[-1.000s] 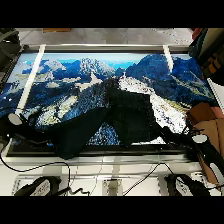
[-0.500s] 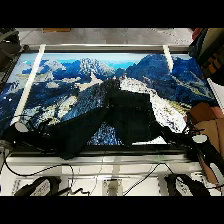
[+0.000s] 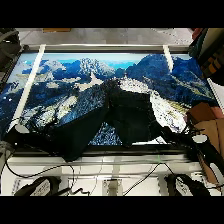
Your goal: Fold the clothes and pants, and hang the long-sleeved shirts on hangers.
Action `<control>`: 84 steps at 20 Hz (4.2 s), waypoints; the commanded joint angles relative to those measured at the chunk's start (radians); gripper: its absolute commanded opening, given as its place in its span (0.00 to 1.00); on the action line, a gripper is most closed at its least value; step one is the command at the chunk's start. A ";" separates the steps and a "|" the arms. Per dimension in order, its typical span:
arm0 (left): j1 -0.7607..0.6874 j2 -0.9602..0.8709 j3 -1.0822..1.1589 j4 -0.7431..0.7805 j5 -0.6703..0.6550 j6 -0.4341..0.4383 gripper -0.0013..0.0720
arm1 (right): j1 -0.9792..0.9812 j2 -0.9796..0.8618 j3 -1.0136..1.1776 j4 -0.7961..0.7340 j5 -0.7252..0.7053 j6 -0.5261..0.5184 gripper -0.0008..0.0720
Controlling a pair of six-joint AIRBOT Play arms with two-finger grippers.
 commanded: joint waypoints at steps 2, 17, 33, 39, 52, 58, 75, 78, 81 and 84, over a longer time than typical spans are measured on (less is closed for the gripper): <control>0.001 -0.001 0.071 0.035 -0.117 0.020 0.47 | 0.000 0.000 0.000 0.002 0.003 0.000 0.06; 0.001 0.024 0.106 0.205 -0.128 -0.267 0.79 | 0.000 0.000 0.080 -0.011 0.031 -0.068 0.06; 0.001 0.100 -0.091 0.185 0.102 -0.205 0.78 | 0.000 0.000 0.079 -0.011 0.031 -0.079 0.06; 0.001 0.099 -0.085 0.208 0.080 -0.242 0.78 | 0.000 0.000 0.079 -0.011 0.030 -0.079 0.06; 0.001 0.099 -0.084 0.186 0.056 -0.241 0.78 | 0.000 0.000 0.079 -0.011 0.027 -0.079 0.06; -0.001 0.099 -0.086 0.171 0.087 -0.245 0.77 | 0.000 0.000 0.079 -0.011 0.027 -0.079 0.06; -0.156 -0.027 0.324 0.503 0.232 -0.288 0.06 | 0.000 0.000 0.080 -0.006 -0.007 -0.079 0.06; -0.130 -0.029 0.416 0.646 0.451 -0.370 0.06 | 0.000 0.000 0.130 -0.006 -0.055 -0.079 0.06; -0.129 -0.045 0.433 0.705 0.702 -0.528 0.05 | 0.049 -0.003 0.235 -0.009 -0.203 -0.078 0.06; -0.129 -0.127 0.484 0.761 0.771 -0.664 0.05 | 0.110 -0.070 0.385 -0.013 -0.346 -0.066 0.06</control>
